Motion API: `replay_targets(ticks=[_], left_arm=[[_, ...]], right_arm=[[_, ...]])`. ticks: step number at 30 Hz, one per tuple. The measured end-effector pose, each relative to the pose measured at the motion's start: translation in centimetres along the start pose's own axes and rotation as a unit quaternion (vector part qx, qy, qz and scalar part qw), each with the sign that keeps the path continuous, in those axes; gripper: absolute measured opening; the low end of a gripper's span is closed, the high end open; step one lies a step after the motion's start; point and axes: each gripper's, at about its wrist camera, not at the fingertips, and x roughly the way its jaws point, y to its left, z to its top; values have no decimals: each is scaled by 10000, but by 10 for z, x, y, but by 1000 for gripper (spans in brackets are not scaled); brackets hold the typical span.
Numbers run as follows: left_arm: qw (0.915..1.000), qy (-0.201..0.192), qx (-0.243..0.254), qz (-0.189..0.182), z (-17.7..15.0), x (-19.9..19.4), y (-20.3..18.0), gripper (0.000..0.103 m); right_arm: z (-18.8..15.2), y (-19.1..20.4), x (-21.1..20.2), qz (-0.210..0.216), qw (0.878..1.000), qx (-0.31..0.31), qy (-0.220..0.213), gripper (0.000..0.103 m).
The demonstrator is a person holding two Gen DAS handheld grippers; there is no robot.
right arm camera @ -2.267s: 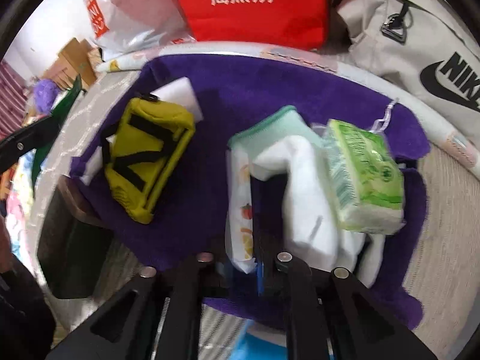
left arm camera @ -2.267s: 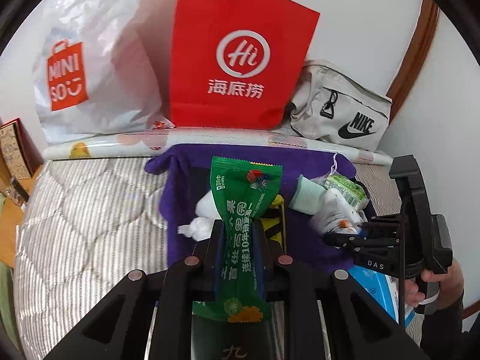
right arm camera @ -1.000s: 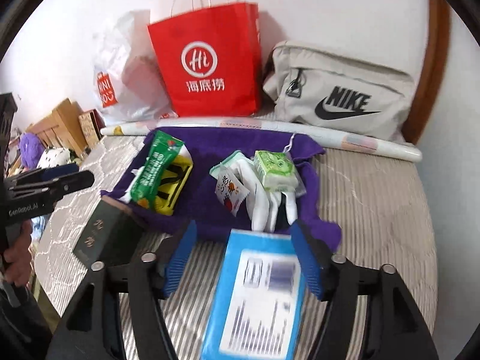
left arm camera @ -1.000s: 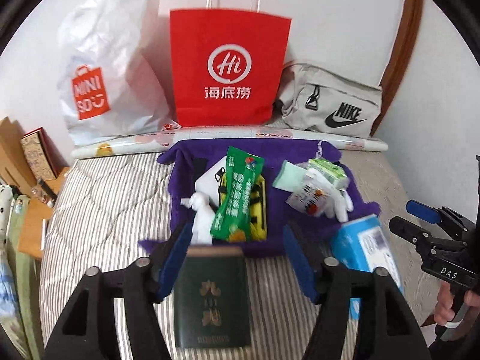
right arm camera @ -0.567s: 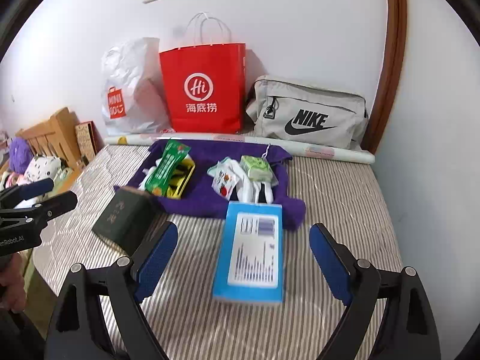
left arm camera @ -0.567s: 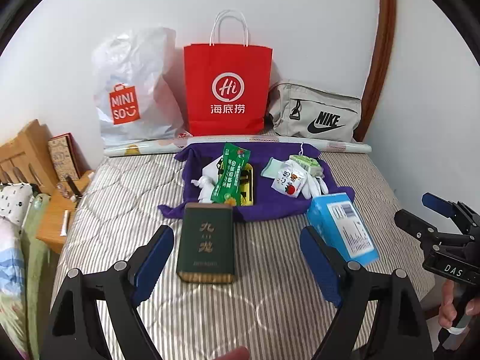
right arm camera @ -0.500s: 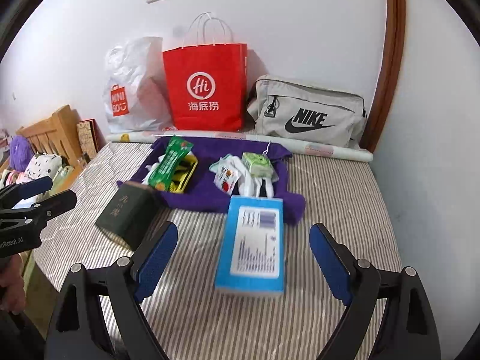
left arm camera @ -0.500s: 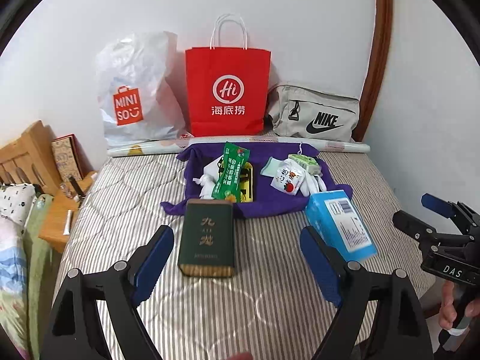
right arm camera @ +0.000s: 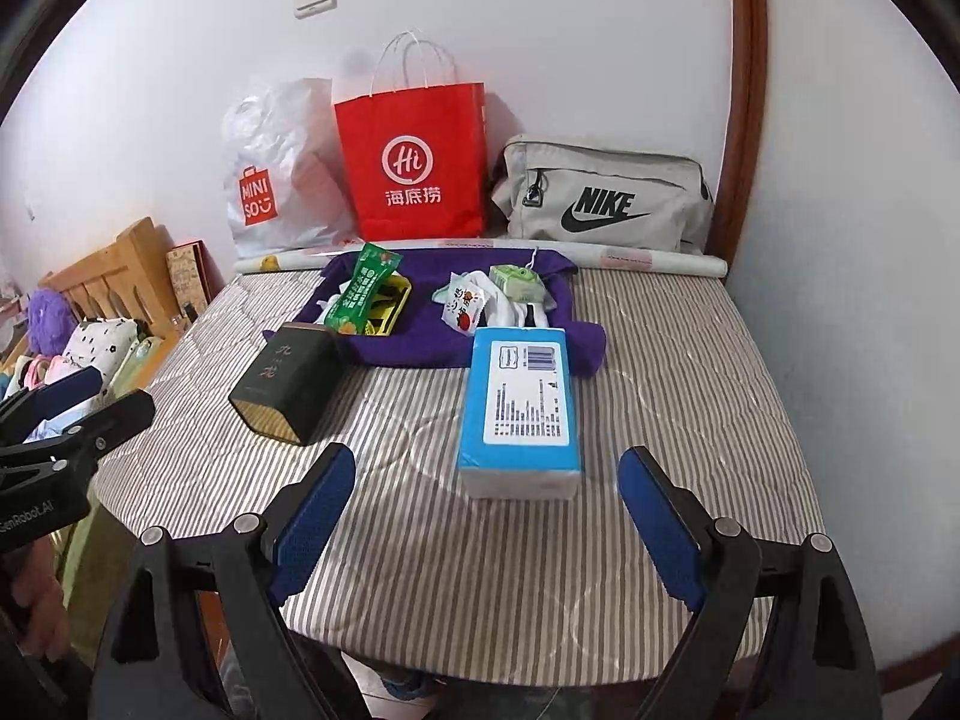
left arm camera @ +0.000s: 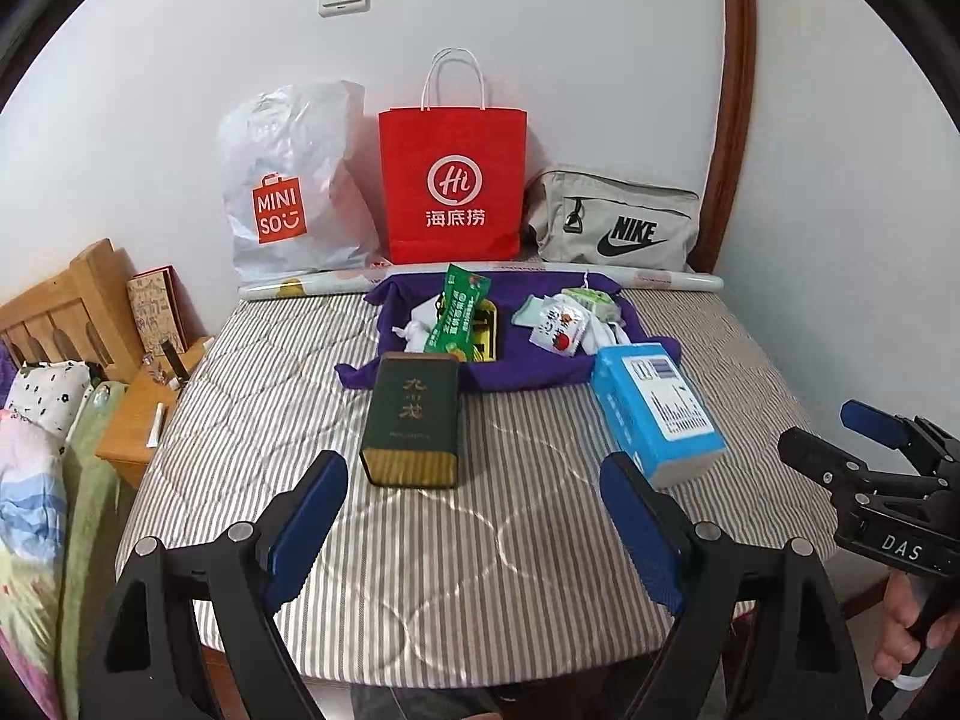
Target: Organize soft objects
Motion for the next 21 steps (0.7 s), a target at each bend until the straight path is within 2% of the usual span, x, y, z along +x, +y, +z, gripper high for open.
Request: replay_targets(ticks=[6,21], left_arm=[[9999,-117,79,50,-4,-11,-5,85],[9999,-134,76,70,-7,-20,-8,85]], right_arm=[[-3,0,-14,-14,9999,28,-137,89],[-11,6,-18,13,9999,-40,-110,89]])
